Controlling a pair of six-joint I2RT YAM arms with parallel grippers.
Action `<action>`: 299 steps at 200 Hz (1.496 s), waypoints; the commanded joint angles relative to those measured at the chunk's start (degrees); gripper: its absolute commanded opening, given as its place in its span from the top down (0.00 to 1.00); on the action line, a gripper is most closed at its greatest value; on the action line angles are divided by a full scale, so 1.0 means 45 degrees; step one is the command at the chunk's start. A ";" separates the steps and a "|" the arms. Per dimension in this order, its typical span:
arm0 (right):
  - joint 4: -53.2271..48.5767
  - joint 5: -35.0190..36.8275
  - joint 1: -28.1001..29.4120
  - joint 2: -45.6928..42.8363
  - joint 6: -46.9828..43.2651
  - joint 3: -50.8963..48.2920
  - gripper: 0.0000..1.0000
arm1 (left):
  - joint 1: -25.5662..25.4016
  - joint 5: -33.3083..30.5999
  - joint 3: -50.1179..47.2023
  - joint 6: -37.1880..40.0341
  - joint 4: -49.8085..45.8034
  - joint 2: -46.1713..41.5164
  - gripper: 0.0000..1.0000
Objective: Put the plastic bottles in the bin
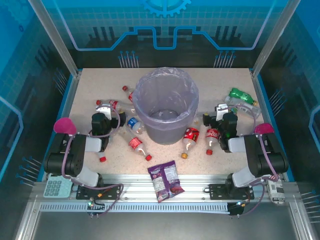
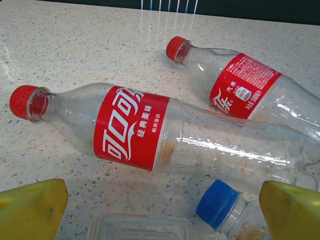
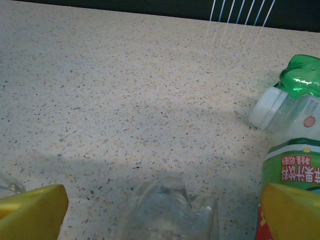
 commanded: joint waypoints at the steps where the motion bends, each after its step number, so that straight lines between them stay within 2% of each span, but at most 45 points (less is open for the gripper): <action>1: 0.0612 -0.0131 -0.0018 0.0140 -0.0137 0.0306 0.00 | 0.0140 0.0287 0.0247 0.0258 0.0433 0.0116 0.01; 220: 0.0445 -0.0632 -0.0256 0.0120 0.0014 0.0384 0.00 | 0.0128 0.0355 0.0326 0.0245 0.0361 0.0125 0.01; 234: 0.0477 -0.0676 -0.0252 0.0123 -0.0007 0.0347 0.00 | 0.0124 0.0365 0.0833 0.0265 -0.0854 -0.0313 0.01; 255: 0.0368 -0.0692 -0.0256 0.0026 0.0016 0.0438 0.00 | 0.0127 0.0076 0.2127 0.0171 -0.3918 -0.1242 0.01; 286: -0.4395 -0.0757 -0.0225 -0.1838 -0.0079 0.2308 0.00 | 0.0036 -0.0030 0.2856 -0.0077 -0.5309 -0.2616 0.01; 299: -0.5789 -0.0739 -0.0222 -0.2757 0.0245 0.2919 0.00 | 0.0029 -0.0243 0.3738 -0.0537 -0.6802 -0.3311 0.01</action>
